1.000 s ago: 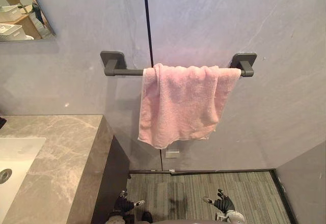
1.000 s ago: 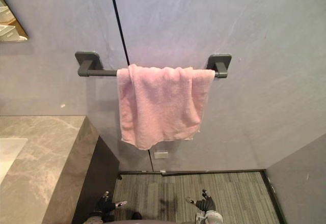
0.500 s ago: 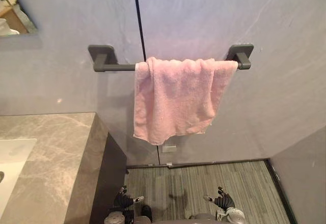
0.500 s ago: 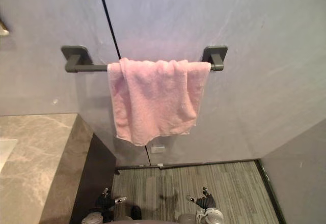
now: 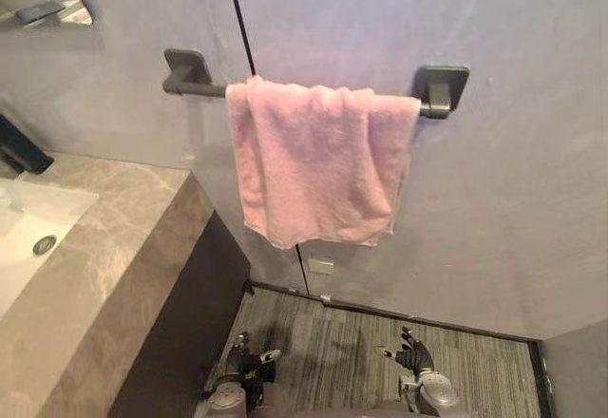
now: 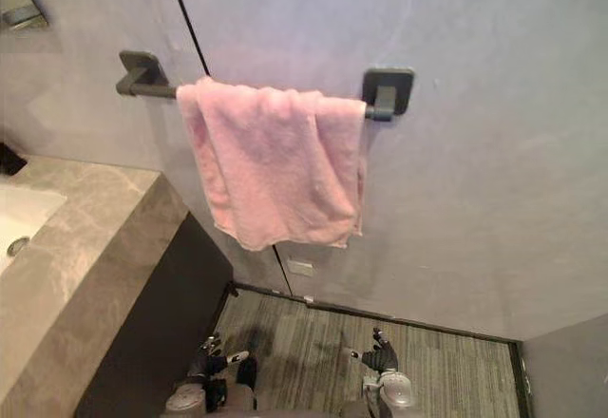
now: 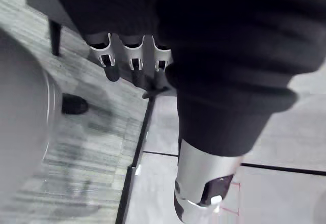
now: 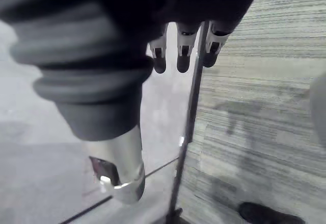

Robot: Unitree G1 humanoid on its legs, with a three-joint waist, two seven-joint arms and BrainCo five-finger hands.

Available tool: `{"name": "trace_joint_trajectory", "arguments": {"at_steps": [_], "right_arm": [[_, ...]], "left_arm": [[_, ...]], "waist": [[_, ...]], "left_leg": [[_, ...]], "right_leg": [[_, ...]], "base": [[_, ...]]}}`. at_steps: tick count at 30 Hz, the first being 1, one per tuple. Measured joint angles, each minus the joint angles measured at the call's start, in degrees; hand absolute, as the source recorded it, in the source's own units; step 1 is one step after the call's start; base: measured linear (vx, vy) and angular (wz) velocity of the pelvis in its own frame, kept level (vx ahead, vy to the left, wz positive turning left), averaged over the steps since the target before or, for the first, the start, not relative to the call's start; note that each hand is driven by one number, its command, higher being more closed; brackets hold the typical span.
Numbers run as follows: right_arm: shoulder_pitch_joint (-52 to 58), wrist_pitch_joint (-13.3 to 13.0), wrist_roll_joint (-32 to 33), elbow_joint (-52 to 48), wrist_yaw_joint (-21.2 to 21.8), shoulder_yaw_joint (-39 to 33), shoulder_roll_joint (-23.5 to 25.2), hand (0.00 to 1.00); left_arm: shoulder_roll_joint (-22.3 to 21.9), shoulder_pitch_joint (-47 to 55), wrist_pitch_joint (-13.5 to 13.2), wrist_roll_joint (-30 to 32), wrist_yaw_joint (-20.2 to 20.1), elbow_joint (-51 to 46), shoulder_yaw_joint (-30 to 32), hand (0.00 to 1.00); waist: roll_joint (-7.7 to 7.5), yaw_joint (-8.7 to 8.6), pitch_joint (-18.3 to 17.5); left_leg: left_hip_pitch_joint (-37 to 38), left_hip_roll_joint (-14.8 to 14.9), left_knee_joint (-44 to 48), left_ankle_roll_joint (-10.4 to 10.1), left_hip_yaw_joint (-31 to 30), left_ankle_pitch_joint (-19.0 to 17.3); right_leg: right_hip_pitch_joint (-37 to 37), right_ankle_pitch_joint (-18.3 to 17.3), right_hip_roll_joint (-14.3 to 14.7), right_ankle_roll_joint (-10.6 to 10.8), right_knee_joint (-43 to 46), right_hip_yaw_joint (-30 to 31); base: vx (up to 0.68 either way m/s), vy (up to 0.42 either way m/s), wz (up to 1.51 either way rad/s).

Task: Organize washtable

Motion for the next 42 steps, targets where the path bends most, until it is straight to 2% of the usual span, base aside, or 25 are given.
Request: {"name": "trace_joint_trajectory", "arguments": {"at_steps": [1, 3, 4, 7, 8, 10, 11, 12, 14, 17, 19, 23, 27, 28, 29, 30, 31, 32, 33, 35, 37, 39, 40, 41, 42], "right_arm": [[-0.4, 0.1, 0.0, 1.6, -0.1, -0.6, 0.0, 0.0], [-0.2, 0.5, 0.0, 2.7, -0.4, -2.5, 0.4, 0.0], [-0.2, 0.8, 0.0, 2.9, -0.7, -2.6, 0.2, 0.0], [-0.1, 0.9, 0.0, 4.4, -0.7, -2.6, 0.0, 0.0], [-0.3, 1.0, 0.1, 4.7, -0.7, -3.1, 0.1, 0.0], [-0.4, 1.0, 0.0, 5.0, -0.8, -5.5, 0.0, 0.0], [-0.4, 1.0, 0.0, 5.1, -0.8, -6.8, 0.0, 0.0], [-0.5, 1.0, 0.0, 5.2, -1.0, -7.6, 0.0, 0.0], [-0.9, 1.2, 0.0, 5.9, -1.0, -8.3, 0.8, 0.0], [-1.3, 1.2, -0.1, 6.2, -1.1, -7.1, 1.4, 0.0], [-1.7, 1.2, -0.2, 6.2, -1.1, -7.0, 1.3, 0.0], [-2.5, 1.2, -0.2, 7.7, -1.1, -6.7, 1.3, 0.0], [-2.6, 1.1, -0.7, 8.0, -1.1, -6.4, 1.4, 0.0], [-2.1, 1.2, -0.7, 8.0, -1.2, -6.7, 1.4, 0.0], [-1.7, 1.2, -0.7, 8.1, -1.3, -6.9, 1.6, 0.0], [-1.4, 1.2, -0.6, 7.9, -1.3, -8.1, 1.6, 0.0], [-1.4, 1.3, -0.6, 7.9, -1.5, -8.7, 1.4, 0.0], [-1.5, 1.4, -0.6, 7.9, -1.9, -8.7, 1.4, 0.0], [-1.7, 1.5, -0.6, 7.9, -2.1, -8.7, 1.8, 0.0], [-3.4, 1.4, -0.7, 8.0, -2.1, -8.6, 3.0, 0.0], [-4.5, 1.3, -0.8, 8.0, -2.1, -8.6, 3.8, 0.0], [-4.7, 1.3, -0.8, 7.9, -2.1, -8.8, 3.3, 0.0], [-4.4, 1.4, -0.9, 7.9, -2.1, -8.7, 2.9, 0.0], [-3.8, 1.4, -1.2, 7.4, -2.1, -8.8, 2.7, 0.0], [-3.7, 1.4, -1.4, 7.3, -2.1, -8.8, 2.4, 0.0]], "left_arm": [[0.1, -1.2, 0.1, 0.0, 0.0, 0.5, 0.3, 0.0], [0.7, -1.4, 0.3, 0.1, 0.0, 0.7, 0.6, 0.0], [0.9, -1.4, 0.1, 0.1, 0.0, 0.7, 0.7, 0.0], [0.8, -1.4, 0.1, 0.1, -0.1, 1.6, 1.0, 0.0], [0.7, -1.4, 0.1, 0.1, -0.1, 2.1, 1.0, 0.0], [0.6, -1.4, 1.0, 0.2, -0.2, 3.8, 0.2, 0.0], [0.6, -1.4, 1.1, 0.3, -0.3, 4.3, 0.0, 0.0], [0.8, -1.7, 1.3, 0.6, -0.2, 4.6, 0.0, 0.0], [2.8, -1.1, 1.4, 1.4, -0.1, 4.8, 0.0, 0.0], [5.0, 1.7, 1.8, 1.5, -0.1, 4.9, -0.1, 0.0], [5.5, 2.0, 1.9, 1.5, -0.2, 5.0, 0.0, 0.0], [5.2, 1.9, 1.7, 1.9, -0.2, 5.5, 2.1, 0.0], [4.6, 1.7, 1.8, 2.5, -0.2, 5.5, 4.7, 0.0], [4.3, 1.6, 1.9, 2.6, -0.2, 5.6, 6.3, 0.0], [4.1, 1.4, 2.2, 2.6, -0.2, 5.8, 6.8, 0.0], [3.9, 1.1, 2.5, 2.7, -0.2, 6.1, 7.4, 0.0], [3.6, 1.0, 2.6, 2.8, -0.2, 6.1, 8.4, 0.0], [3.3, 1.0, 2.5, 2.8, -0.2, 6.0, 9.4, 0.0], [3.5, 1.0, 2.4, 2.6, -0.1, 5.8, 9.7, 0.0], [5.1, 0.1, 2.3, 2.6, -0.1, 5.8, 9.5, 0.0], [5.5, 0.1, 2.3, 2.6, -0.2, 6.0, 9.4, 0.0], [5.3, 0.0, 2.4, 2.7, -0.2, 6.1, 8.1, 0.0], [5.4, 0.0, 2.4, 2.8, -0.2, 6.0, 6.7, 0.0], [5.7, 0.0, 2.4, 3.0, -0.2, 6.0, 5.8, 0.0], [5.9, -0.1, 2.4, 3.1, -0.2, 6.0, 4.8, 0.0]], "waist": [[-0.16, 0.38, 0.6], [-1.95, 0.71, 1.5], [-2.44, 0.63, 1.7], [-2.52, 0.44, 1.7], [-2.36, 0.19, 1.6], [-1.0, -1.88, 0.8], [0.16, -2.58, 0.3], [0.95, -2.7, 0.2], [-0.47, -1.78, 0.3], [-1.01, -1.9, -0.1], [-0.71, -2.15, 0.1], [-0.69, -1.38, 0.3], [-1.17, -1.28, 0.5], [-1.8, -1.46, 0.4], [-2.58, -1.83, 0.6], [-2.39, -2.41, 0.7], [-2.04, -2.25, 1.0], [-2.3, -1.95, 1.1], [-3.04, -1.48, 1.3], [-4.91, -0.18, 1.6], [-5.2, -0.09, 1.7], [-4.68, -0.95, 2.5], [-4.18, -1.22, 3.0], [-3.99, -1.87, 3.2], [-3.8, -2.43, 3.3]], "left_leg": [[0.0, -0.5, 3.7, -1.8, 3.9, -4.0], [1.6, -3.2, 10.9, 0.8, 9.6, -14.4], [2.7, -4.2, 14.4, 1.1, 11.6, -18.6], [6.9, -4.3, 20.7, 2.4, 17.0, -25.6], [8.8, -4.2, 20.2, 2.4, 18.7, -26.3], [14.1, -3.5, 12.6, 2.8, 26.1, -25.9], [14.7, -3.6, 9.0, 1.9, 26.8, -25.3], [14.7, -3.8, 6.7, 1.9, 26.9, -25.3], [14.4, -5.1, 4.8, 3.3, 23.3, -23.6], [17.0, -7.4, -0.2, 4.7, 20.3, -20.7], [17.3, -8.0, -2.0, 5.2, 18.8, -19.3], [16.1, -8.8, -2.5, 5.9, 14.8, -17.9], [13.0, -9.3, -2.6, 6.4, 11.2, -17.2], [12.4, -8.4, -2.5, 9.1, 18.4, -19.0], [12.3, -7.9, -2.4, 9.6, 22.9, -19.3], [12.2, -6.9, -2.1, 9.5, 30.1, -19.3], [12.0, -6.3, -2.1, 7.5, 32.0, -17.7], [12.2, -6.5, -2.1, 7.5, 31.5, -15.9], [12.4, -7.1, -2.1, 7.5, 31.0, -15.9], [13.5, -8.0, -2.2, 8.2, 30.9, -16.8], [13.6, -9.0, -2.4, 8.3, 30.7, -18.7], [14.8, -10.4, -2.5, 9.3, 29.6, -20.6], [15.2, -11.4, -2.5, 10.1, 28.4, -21.3], [15.4, -12.7, -2.5, 10.9, 26.2, -21.9], [16.0, -13.0, -2.2, 11.1, 24.8, -22.1]], "right_leg": [[0.1, 1.1, -0.1, -1.7, -0.7, -2.5], [0.0, 2.1, -1.9, -2.7, -0.9, -5.9], [-0.3, 3.1, -2.7, -3.1, -1.5, -7.7], [0.6, 6.6, -4.6, -2.9, -5.5, -12.9], [1.0, 7.3, -5.1, -2.5, -6.7, -14.4], [1.9, 9.3, -6.3, -1.0, -9.4, -21.3], [2.2, 9.7, -6.2, -0.3, -10.3, -24.0], [2.6, 10.1, -5.9, 0.3, -11.3, -25.8], [5.6, 13.0, -5.6, 1.1, -15.6, -28.6], [8.5, 14.4, -5.8, 2.3, -17.9, -31.0], [8.9, 14.5, -6.0, 2.4, -18.0, -32.3], [9.5, 14.7, -6.2, 2.5, -17.8, -35.0], [10.3, 13.3, -6.8, 2.6, -17.9, -41.8], [10.8, 13.5, -7.4, 3.0, -18.8, -45.6], [10.9, 14.1, -7.9, 3.1, -19.2, -47.6], [11.8, 14.6, -8.2, 3.6, -18.7, -50.4], [12.0, 14.6, -8.2, 3.7, -17.7, -50.9], [12.1, 14.6, -8.2, 3.6, -17.5, -49.3], [12.4, 14.7, -8.3, 3.6, -17.5, -48.0], [12.8, 14.7, -9.3, 3.7, -17.9, -45.2], [12.7, 14.7, -10.5, 3.8, -16.9, -44.8], [11.9, 14.7, -13.9, 3.9, -10.3, -43.9], [10.2, 14.8, -16.9, 3.8, -3.4, -41.9], [7.5, 15.9, -19.7, 2.0, 4.6, -38.5], [5.6, 16.9, -20.3, 0.3, 8.6, -35.8]], "base": [[-0.27, -0.2, 1.49], [-0.2, -0.167, 0.93], [-0.21, -0.138, 0.89], [-0.19, -0.054, 0.85], [-0.13, 0.043, 1.08], [-0.14, 0.147, 1.65], [-0.12, 0.184, 1.68], [-0.1, 0.176, 1.26], [-0.09, 0.158, 0.92], [-0.1, 0.109, 0.5], [-0.1, 0.064, 0.51], [-0.1, 0.029, 0.47], [-0.09, -0.002, 0.8], [-0.04, 0.027, 1.19], [0.05, 0.068, 1.42], [0.11, 0.102, 1.28], [0.16, 0.161, 1.23], [0.13, 0.129, 0.75], [0.1, 0.103, 0.44], [0.07, 0.061, 0.03], [0.06, 0.081, -0.04], [0.08, 0.151, 0.24], [0.12, 0.227, 0.61], [0.17, 0.229, 0.76], [0.19, 0.138, 1.04]]}}
